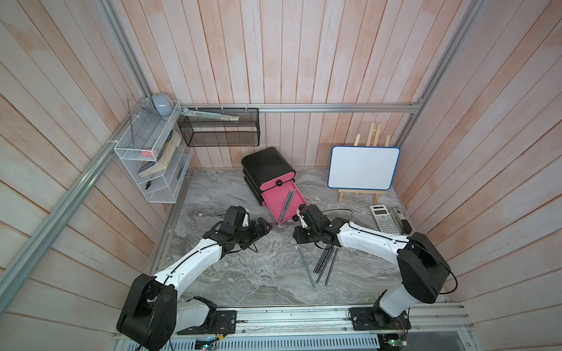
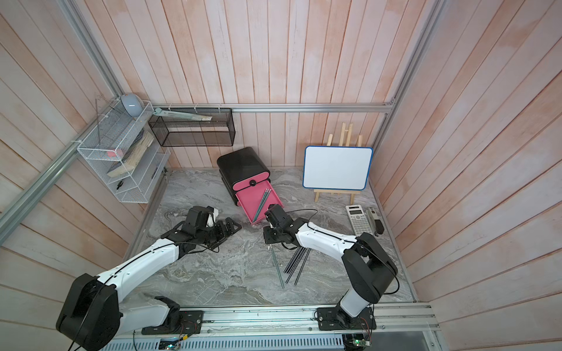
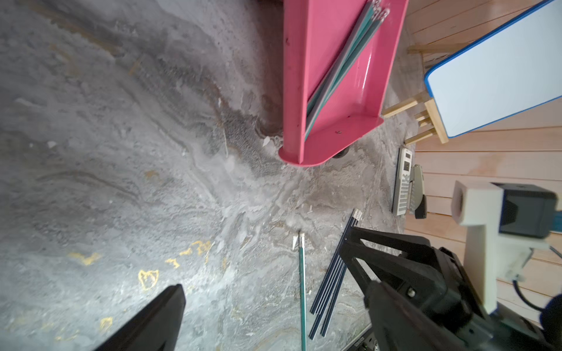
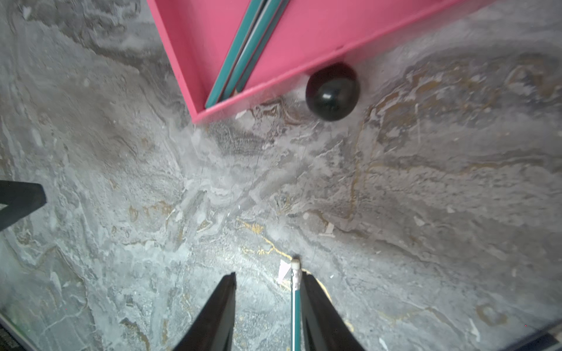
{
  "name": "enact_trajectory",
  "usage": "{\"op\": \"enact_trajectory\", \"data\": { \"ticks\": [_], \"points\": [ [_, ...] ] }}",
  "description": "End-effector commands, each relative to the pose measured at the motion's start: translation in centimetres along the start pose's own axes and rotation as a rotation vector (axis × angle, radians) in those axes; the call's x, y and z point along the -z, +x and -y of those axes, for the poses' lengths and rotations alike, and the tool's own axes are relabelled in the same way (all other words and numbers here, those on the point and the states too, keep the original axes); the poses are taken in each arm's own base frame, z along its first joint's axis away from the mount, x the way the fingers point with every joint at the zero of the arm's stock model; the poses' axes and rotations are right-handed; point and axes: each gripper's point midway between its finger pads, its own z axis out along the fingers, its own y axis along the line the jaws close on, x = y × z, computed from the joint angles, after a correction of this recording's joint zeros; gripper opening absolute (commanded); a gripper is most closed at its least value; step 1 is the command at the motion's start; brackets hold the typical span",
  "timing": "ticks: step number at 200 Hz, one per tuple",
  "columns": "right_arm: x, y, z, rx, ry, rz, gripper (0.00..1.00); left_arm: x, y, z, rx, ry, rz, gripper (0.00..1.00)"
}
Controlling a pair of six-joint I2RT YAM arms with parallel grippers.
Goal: Please place the pencils in the drawer according to their color
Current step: Pick up the pencil from the center of the board.
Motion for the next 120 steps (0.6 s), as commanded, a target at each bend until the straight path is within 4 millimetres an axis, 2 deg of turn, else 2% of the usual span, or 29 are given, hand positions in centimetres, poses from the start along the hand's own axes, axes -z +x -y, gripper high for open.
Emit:
{"op": "enact_trajectory", "data": {
  "ticks": [1,55,120],
  "points": [
    [-1.4,2.5,0.9,0.040,0.060,-0.101,0.39,0.3,1.0,-0.4,0.004,0.008,-0.015,0.99],
    [-3.1,3.8,1.5,0.092,0.111,-0.160,0.37,0.1,1.1,-0.2,0.008,0.028,-0.024,0.99],
    [-4.4,3.4,2.0,0.130,0.158,-0.172,0.34,-0.1,1.6,-0.3,0.015,0.041,-0.036,0.99]
  ]
}}
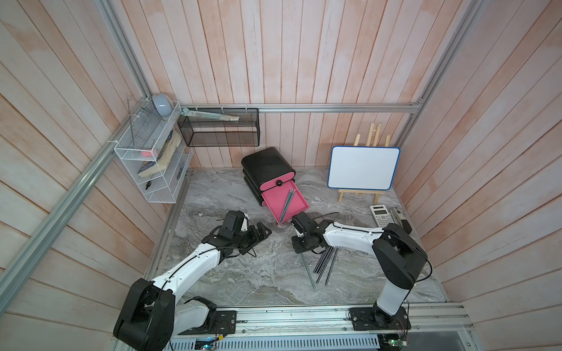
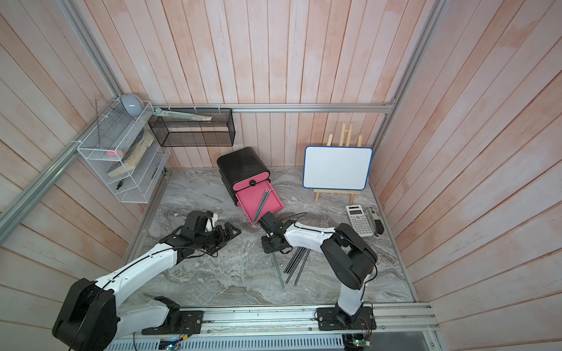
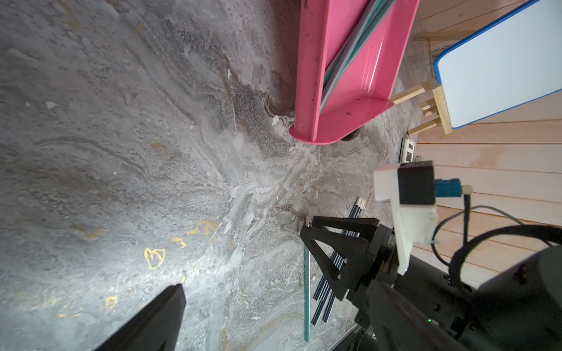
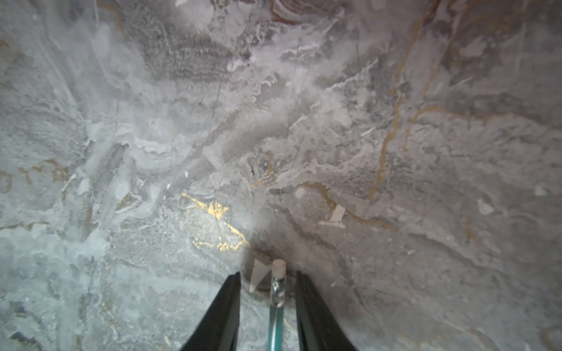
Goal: Please place the pencils in the drawer according to their color
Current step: Pick up the pencil from the center of the board.
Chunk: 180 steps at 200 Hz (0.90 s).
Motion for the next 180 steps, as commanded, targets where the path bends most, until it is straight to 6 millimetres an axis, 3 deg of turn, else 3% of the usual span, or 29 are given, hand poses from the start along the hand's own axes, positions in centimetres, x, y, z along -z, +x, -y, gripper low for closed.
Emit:
{"op": "enact_trajectory", "data": {
  "ticks": [1,109,180],
  "points": [
    [-0.5,-0.1,0.4,0.039,0.050,-0.016,0.34,0.0,0.4,0.2,-0.005,0.025,-0.009,0.99],
    [-0.8,1.6,1.3,0.099,0.144,-0.081,0.27,-0.2,0.5,0.3,0.005,0.042,-0.009,1.00],
    [-1.2,2.0,0.2,0.111,0.134,-0.090,0.06,-0.2,0.5,0.3,0.010,0.044,-0.008,1.00]
  ]
}}
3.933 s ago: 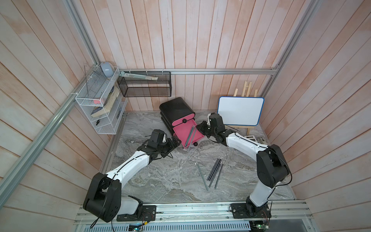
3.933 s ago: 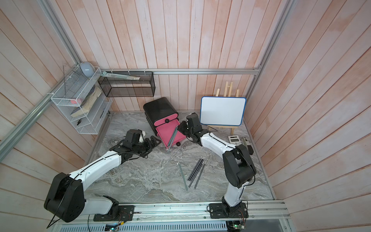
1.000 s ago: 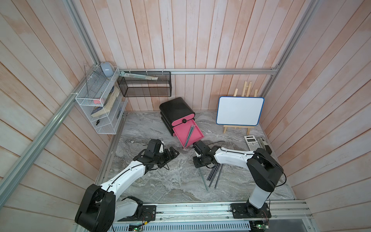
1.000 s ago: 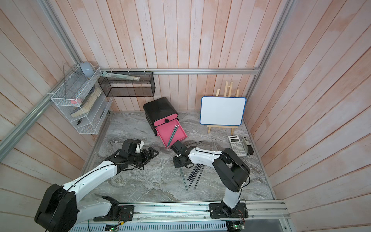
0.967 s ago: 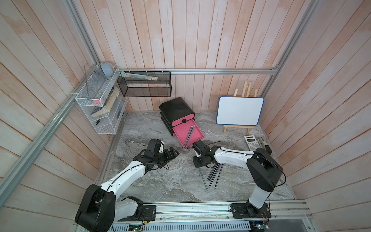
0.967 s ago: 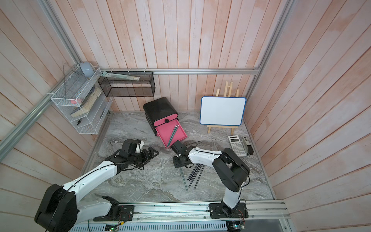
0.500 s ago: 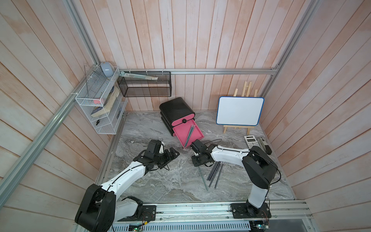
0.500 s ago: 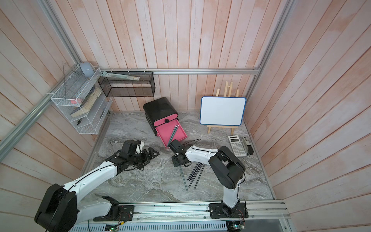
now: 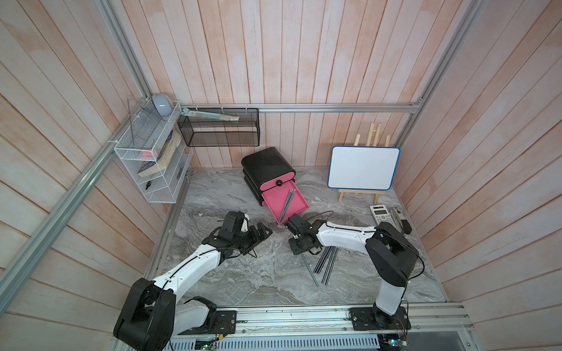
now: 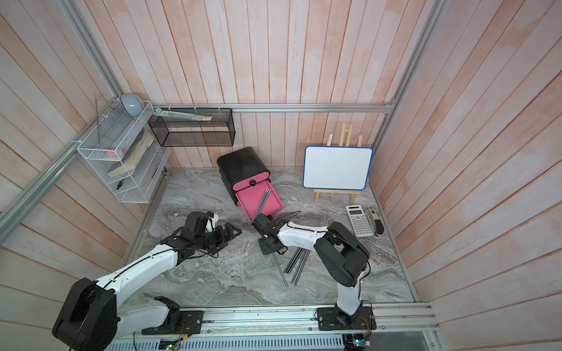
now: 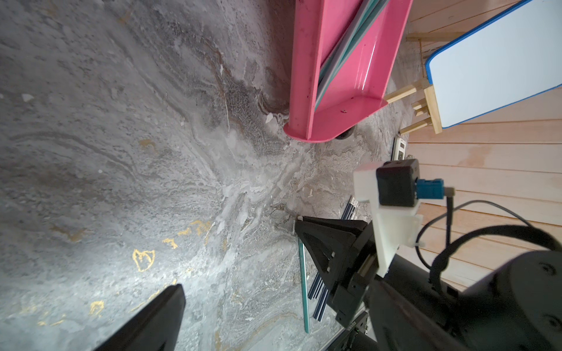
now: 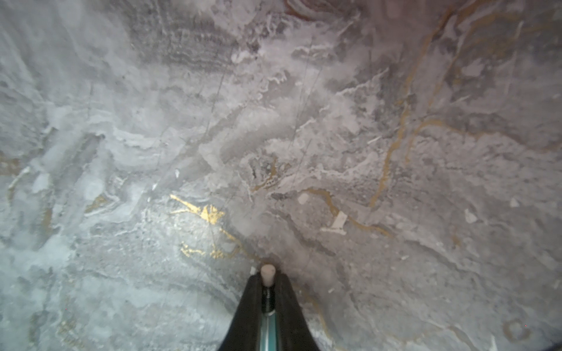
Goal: Please place the pencils in the drawer according to their color
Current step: Pick up the pencil from the center of the board.
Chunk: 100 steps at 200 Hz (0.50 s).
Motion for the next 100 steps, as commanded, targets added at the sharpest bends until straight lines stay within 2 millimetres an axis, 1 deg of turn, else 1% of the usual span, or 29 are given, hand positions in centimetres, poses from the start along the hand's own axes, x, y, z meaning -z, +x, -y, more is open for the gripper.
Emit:
{"op": "enact_trajectory", "data": {
  "ticks": [1,18,45,70,100],
  "points": [
    [-0.9,1.6,0.1,0.020,0.028,-0.069,0.05,0.0,0.4,0.0,0.001,0.012,-0.008,1.00],
    [-0.8,1.4,-0.3,0.011,0.011,-0.065,0.00,0.0,0.4,-0.1,0.003,0.010,-0.007,1.00],
    [-0.2,0.6,-1.5,-0.011,-0.046,-0.054,0.00,0.0,0.5,-0.2,0.005,0.008,-0.008,0.99],
    [1.2,-1.0,-3.1,-0.039,-0.126,-0.018,0.00,0.0,0.5,-0.2,0.003,0.004,-0.007,1.00],
    [3.5,-3.1,-4.8,-0.058,-0.214,0.039,0.00,0.2,0.5,-0.2,0.002,0.004,-0.004,0.99]
  ]
}}
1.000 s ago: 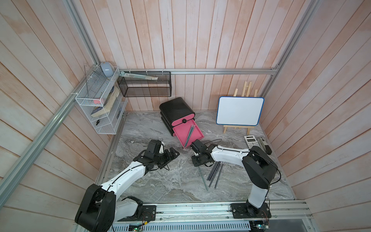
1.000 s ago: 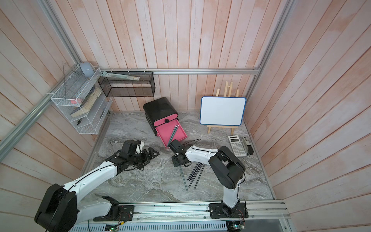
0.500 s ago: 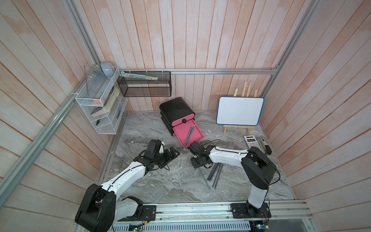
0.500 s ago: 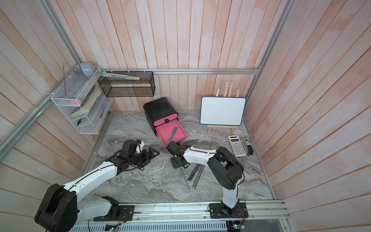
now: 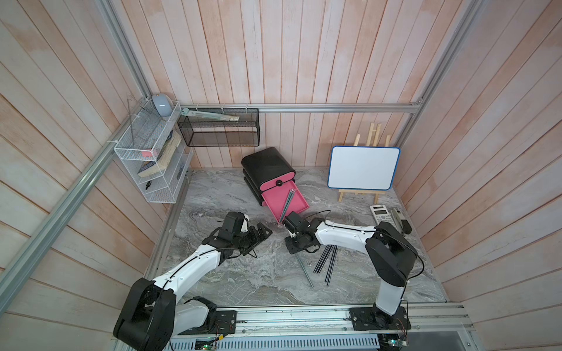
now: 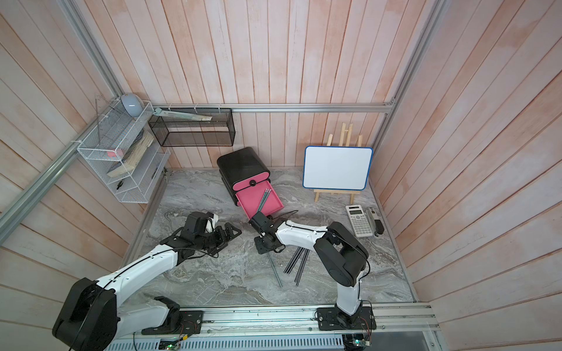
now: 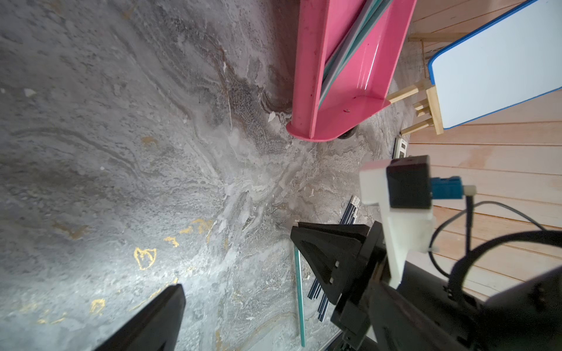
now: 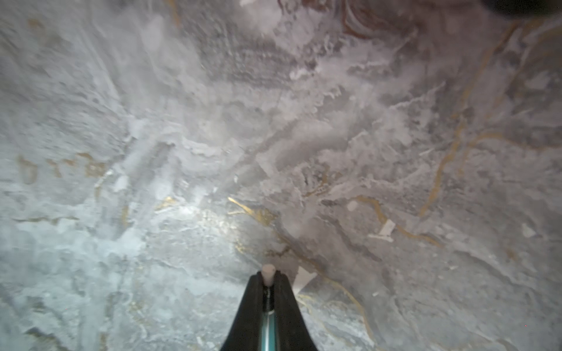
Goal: Please place the pencils in the drawer according to their color
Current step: Pick up the pencil from the center of the board.
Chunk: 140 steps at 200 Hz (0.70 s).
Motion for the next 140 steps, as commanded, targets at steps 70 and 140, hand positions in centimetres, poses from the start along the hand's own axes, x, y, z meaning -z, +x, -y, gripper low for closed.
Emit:
{"op": "enact_trajectory", "data": {
  "ticks": [70,140],
  "points": [
    [7.9,-7.0,-4.0,-0.092,-0.240,0.193,0.00,0.9,-0.6,1.1,-0.016,0.021,0.036,0.99],
    [12.8,-14.1,-1.6,-0.373,-0.462,0.414,0.00,1.9,-3.0,4.1,-0.051,0.062,0.091,1.00]
  ]
}}
